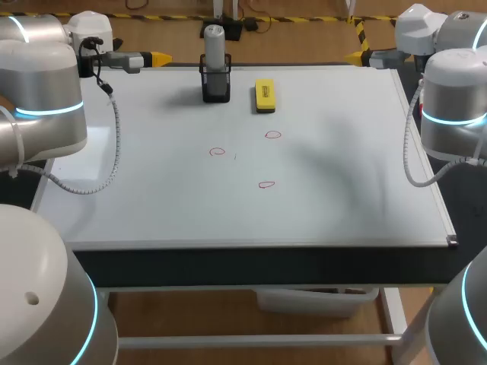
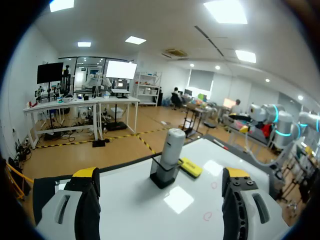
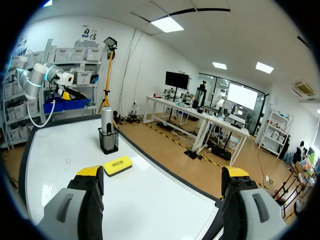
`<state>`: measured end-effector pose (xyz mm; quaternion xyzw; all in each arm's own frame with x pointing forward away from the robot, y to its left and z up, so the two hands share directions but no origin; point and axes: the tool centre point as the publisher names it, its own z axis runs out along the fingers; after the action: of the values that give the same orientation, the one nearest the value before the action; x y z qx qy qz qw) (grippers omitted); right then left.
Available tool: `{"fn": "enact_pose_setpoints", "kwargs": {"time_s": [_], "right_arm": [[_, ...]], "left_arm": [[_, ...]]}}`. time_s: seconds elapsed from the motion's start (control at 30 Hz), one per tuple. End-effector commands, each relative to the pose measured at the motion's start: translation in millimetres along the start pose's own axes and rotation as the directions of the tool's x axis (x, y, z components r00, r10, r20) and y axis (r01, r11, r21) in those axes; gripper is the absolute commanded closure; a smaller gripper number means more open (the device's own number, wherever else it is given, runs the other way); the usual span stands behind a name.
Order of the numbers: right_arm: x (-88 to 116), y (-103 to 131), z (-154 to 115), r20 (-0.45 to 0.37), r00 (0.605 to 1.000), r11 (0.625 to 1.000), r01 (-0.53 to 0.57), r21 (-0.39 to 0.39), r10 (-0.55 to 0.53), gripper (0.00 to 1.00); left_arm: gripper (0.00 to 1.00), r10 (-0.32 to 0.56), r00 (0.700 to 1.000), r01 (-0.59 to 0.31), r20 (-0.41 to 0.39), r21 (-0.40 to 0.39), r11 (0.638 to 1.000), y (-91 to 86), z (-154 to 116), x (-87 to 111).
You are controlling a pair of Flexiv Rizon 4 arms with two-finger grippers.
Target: Pick up the inspection probe, press it on each red-marked spot on the whiteboard one by one, put down the probe, pick up the eraser, and wipe off all the red marks.
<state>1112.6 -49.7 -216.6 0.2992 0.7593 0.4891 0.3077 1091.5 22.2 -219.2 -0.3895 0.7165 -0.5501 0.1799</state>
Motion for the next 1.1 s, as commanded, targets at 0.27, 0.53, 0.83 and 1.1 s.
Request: {"fn": "enact_pose_setpoints", "kwargs": {"time_s": [0.27, 0.53, 0.83, 1.1], "right_arm": [[-0.4, 0.4, 0.3, -0.001, 1.0, 1.0, 0.0, 0.003, 0.0, 0.0], [-0.4, 0.4, 0.3, -0.001, 1.0, 1.0, 0.0, 0.003, 0.0, 0.0], [-0.4, 0.4, 0.3, -0.001, 1.0, 1.0, 0.0, 0.003, 0.0, 0.0], [-0.4, 0.4, 0.3, -0.001, 1.0, 1.0, 0.0, 0.003, 0.0, 0.0]], "left_arm": [[0.0, -0.001, 1.0, 0.001, 0.0, -0.001, 1.0, -0.2, -0.3, 0.2], [0.0, -0.001, 1.0, 0.001, 0.0, -0.001, 1.0, -0.2, -0.3, 0.2], [0.0, 0.021, 0.998, -0.02, -0.051, 0.031, 0.999, 4.3, 13.0, -5.8], [0.0, 0.035, 0.994, -0.03, -0.099, 0.053, 0.998, 3.8, 27.8, -13.2]]}}
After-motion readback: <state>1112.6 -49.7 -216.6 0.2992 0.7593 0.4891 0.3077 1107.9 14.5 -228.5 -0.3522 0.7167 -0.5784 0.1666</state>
